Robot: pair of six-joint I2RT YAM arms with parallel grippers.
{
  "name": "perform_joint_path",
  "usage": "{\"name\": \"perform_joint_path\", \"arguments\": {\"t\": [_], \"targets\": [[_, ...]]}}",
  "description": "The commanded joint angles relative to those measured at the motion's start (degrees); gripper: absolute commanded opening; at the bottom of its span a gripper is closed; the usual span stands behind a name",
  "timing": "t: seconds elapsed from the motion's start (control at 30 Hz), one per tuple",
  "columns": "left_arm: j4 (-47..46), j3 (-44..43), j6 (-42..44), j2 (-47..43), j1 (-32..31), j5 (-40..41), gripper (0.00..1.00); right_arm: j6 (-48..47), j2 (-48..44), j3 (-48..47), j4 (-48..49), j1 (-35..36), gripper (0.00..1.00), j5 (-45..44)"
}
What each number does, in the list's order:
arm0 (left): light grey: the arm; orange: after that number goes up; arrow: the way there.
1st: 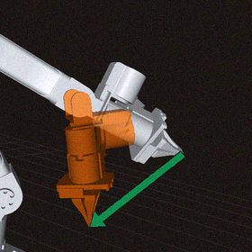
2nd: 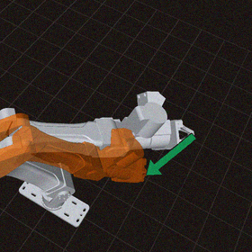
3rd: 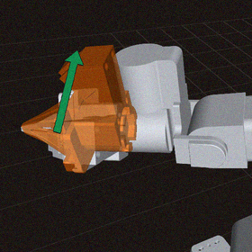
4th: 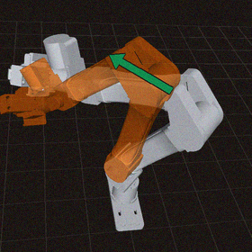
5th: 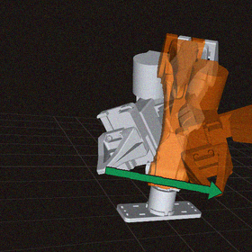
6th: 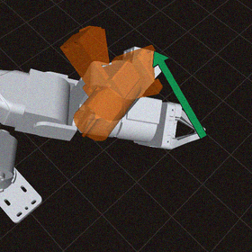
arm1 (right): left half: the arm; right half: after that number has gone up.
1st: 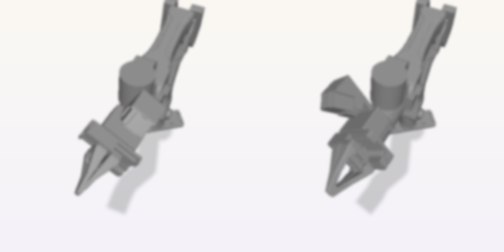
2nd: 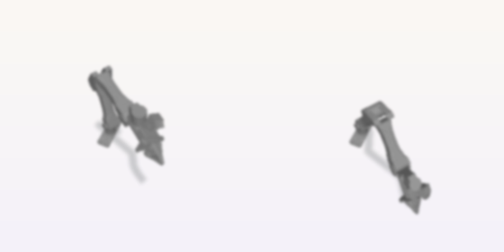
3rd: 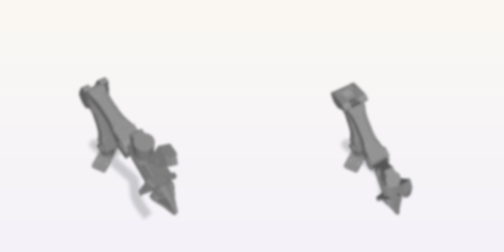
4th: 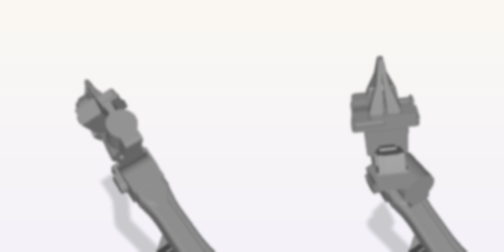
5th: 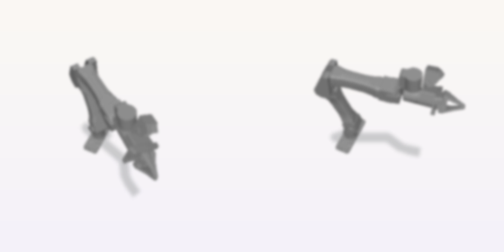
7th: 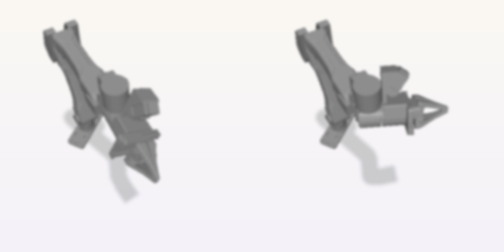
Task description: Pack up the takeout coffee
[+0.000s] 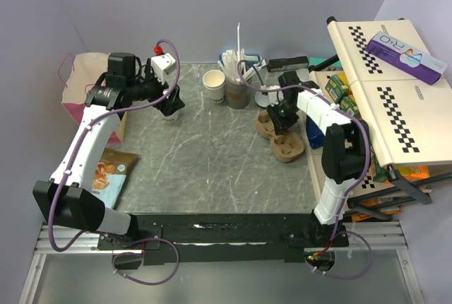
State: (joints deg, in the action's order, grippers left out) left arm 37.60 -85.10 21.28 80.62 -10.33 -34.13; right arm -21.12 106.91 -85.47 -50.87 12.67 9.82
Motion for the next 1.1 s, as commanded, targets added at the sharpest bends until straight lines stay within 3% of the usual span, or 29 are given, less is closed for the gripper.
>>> {"name": "perform_joint_path", "arguments": {"t": [0.0, 0.2, 0.33, 0.4, 0.6, 0.9, 1.07], "targets": [[-1.4, 0.4, -0.4, -2.1, -0.2, -0.3, 1.00, -1.0, -7.7, -3.6, -5.0, -2.3, 0.00, -1.4], [-2.4, 0.0, -1.1, -1.1, -0.2, -1.5, 0.99, -5.8, -13.0, -2.8, -4.1, -2.6, 0.00, -1.2], [-2.4, -0.8, -1.7, -0.6, -0.2, -1.8, 0.99, -3.3, -12.3, -8.9, -10.8, -3.4, 0.00, 15.4], [-2.2, -0.9, -1.7, -0.7, -0.2, -1.0, 0.99, -3.8, -12.9, -9.4, -11.1, 1.6, 0.00, 16.8], [-2.4, -0.6, -3.3, -1.8, -0.2, 2.4, 0.99, -1.7, -10.8, -7.6, -7.1, 12.5, 0.00, 15.0], [-0.2, 1.3, -2.3, -5.9, 0.1, 9.9, 0.99, 1.8, 6.5, -18.3, -3.3, 16.5, 0.00, 8.7], [1.1, 2.9, -2.4, -7.6, 1.2, 15.0, 0.99, 0.9, 10.9, -18.3, -1.2, 16.6, 0.00, 3.6]]}}
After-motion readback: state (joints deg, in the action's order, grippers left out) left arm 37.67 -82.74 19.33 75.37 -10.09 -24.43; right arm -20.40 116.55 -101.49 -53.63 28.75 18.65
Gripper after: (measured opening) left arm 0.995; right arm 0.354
